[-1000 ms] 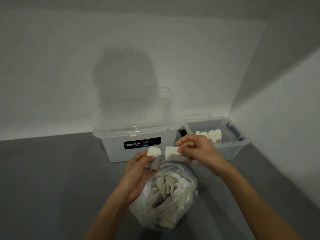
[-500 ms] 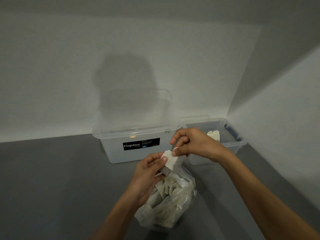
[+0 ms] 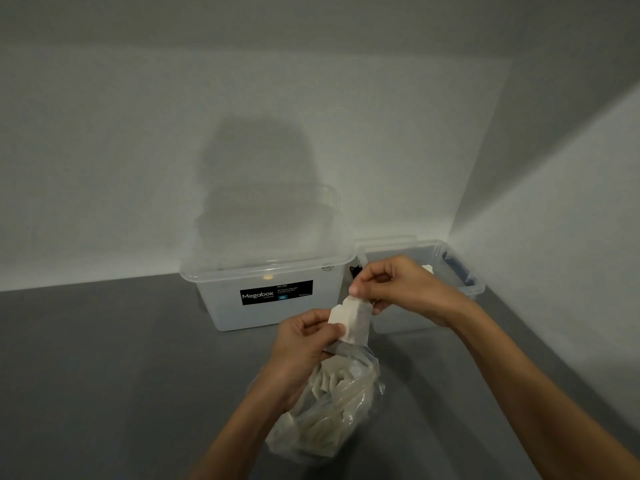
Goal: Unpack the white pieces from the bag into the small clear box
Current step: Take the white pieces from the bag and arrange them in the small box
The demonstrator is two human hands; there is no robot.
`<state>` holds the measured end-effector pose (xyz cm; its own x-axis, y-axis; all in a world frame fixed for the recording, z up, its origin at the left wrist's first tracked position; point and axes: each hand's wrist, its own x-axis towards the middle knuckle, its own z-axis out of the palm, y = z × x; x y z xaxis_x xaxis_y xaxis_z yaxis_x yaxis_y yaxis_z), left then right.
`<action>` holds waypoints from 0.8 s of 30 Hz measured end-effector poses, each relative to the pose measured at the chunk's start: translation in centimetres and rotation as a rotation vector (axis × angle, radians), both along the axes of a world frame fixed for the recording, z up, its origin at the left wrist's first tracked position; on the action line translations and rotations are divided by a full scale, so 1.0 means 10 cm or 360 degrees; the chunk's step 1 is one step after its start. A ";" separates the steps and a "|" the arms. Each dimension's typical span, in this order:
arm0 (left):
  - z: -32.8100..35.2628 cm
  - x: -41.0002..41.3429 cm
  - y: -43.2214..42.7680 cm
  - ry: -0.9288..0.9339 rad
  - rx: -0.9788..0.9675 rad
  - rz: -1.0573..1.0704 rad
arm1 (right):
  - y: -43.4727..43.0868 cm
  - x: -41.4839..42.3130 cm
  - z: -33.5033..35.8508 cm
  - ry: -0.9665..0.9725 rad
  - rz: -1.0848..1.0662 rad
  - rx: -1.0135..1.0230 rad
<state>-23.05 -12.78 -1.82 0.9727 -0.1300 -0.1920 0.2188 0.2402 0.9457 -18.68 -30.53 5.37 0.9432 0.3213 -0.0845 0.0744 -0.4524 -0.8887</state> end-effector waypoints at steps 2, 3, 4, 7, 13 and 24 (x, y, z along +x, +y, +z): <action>0.03 0.04 -0.08 -0.0068 0.0101 0.0033 | -0.11 0.01 0.05 -0.0015 -0.0030 -0.0137; 0.05 0.07 -0.12 -0.0099 0.0144 0.0046 | -0.16 0.02 0.07 -0.0046 -0.0044 -0.0219; 0.07 0.09 -0.18 -0.0121 0.0172 0.0055 | -0.21 0.03 0.09 -0.0078 -0.0058 -0.0279; 0.14 0.18 -0.38 -0.0145 0.0144 0.0028 | -0.37 0.09 0.18 -0.0211 -0.0081 -0.0343; 0.39 0.70 -0.73 -0.0213 0.0397 -0.0023 | -0.95 0.38 0.46 -0.0720 -0.0268 -0.0641; 0.56 1.74 -1.43 -0.0608 0.1102 -0.0021 | -1.67 1.33 0.25 -0.0562 -0.0058 -0.0800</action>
